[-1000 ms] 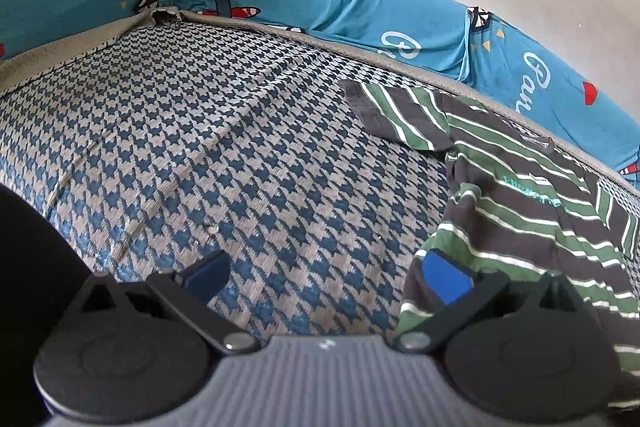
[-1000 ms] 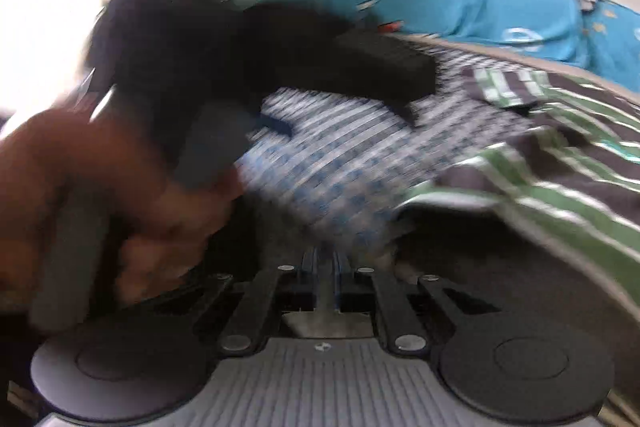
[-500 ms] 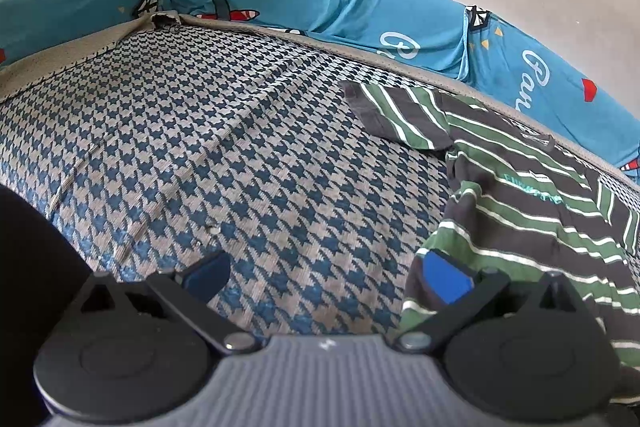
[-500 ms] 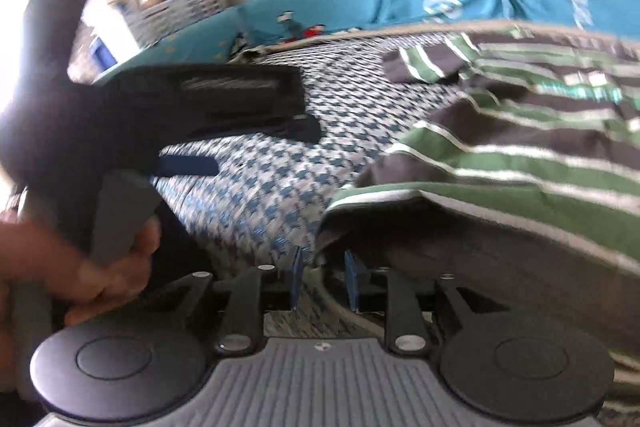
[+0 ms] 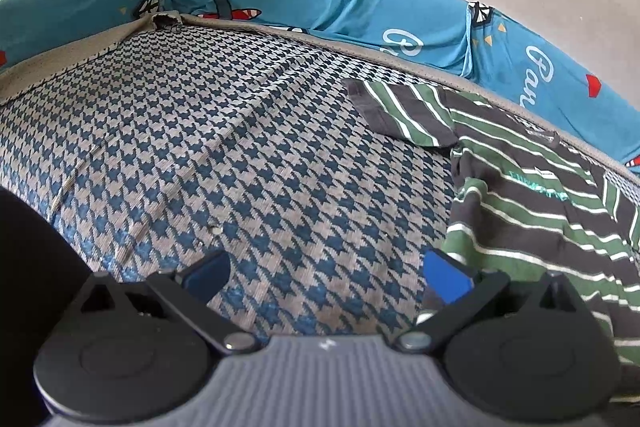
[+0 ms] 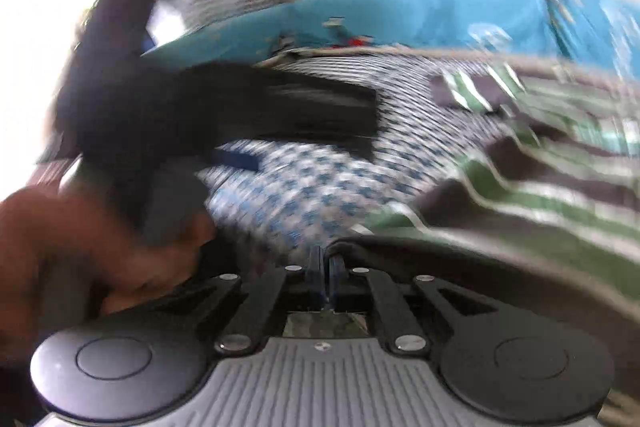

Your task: Fold clothes

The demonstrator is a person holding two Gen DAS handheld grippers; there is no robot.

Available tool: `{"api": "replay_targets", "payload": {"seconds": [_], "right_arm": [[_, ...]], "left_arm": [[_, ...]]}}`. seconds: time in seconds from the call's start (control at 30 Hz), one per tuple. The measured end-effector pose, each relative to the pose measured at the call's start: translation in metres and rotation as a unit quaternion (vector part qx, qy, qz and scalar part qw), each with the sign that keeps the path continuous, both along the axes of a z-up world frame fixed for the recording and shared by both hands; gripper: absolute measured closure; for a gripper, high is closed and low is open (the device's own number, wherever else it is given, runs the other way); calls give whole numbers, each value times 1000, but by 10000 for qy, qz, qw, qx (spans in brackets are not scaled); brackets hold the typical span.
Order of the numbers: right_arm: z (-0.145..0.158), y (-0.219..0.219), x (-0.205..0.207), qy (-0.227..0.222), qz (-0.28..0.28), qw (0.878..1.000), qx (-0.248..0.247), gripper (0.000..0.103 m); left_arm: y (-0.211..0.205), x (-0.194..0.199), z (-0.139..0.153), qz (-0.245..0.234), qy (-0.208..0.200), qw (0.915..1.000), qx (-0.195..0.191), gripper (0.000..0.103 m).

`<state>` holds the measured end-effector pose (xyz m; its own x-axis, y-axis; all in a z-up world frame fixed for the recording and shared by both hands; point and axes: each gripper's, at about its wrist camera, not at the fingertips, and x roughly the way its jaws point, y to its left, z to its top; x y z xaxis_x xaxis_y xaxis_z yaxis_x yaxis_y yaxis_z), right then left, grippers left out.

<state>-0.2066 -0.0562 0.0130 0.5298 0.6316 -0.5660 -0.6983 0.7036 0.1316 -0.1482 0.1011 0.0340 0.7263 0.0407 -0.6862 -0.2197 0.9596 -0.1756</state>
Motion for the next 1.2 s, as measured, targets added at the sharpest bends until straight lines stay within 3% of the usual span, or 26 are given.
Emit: {"api": "replay_targets", "payload": {"seconds": [0.07,0.17,0.3,0.47,0.63,0.77,1.03,1.2], "right_arm": [[-2,9,-14,-274,222,9990,-259,91],[-10,10,-17,-56,320,9991,-278,87],[-8,-1,-15,335,517,9981,53,86],[-6,-9,-18,376,466,9982,-16,83],[0,-40,-21,63,-366,9990,-232,78],[4,-73,-20,-72,-1134,9928,-379,77],[6,-132,-8,207,-2841,9575,-461,74],[5,-134,-7,167,-2768,9594,-514,70]], "left_arm": [[0,0,-1,-1,9,10000,28,0],[1,1,-1,14,26,10000,60,0],[0,1,-2,3,37,9999,105,0],[-4,1,-3,-82,52,9997,202,0],[-7,1,-5,-144,111,9996,220,0],[-14,0,-7,-314,154,9991,245,0],[-29,-3,-9,-507,163,9980,334,0],[-32,-2,-11,-607,204,9973,373,0]]}}
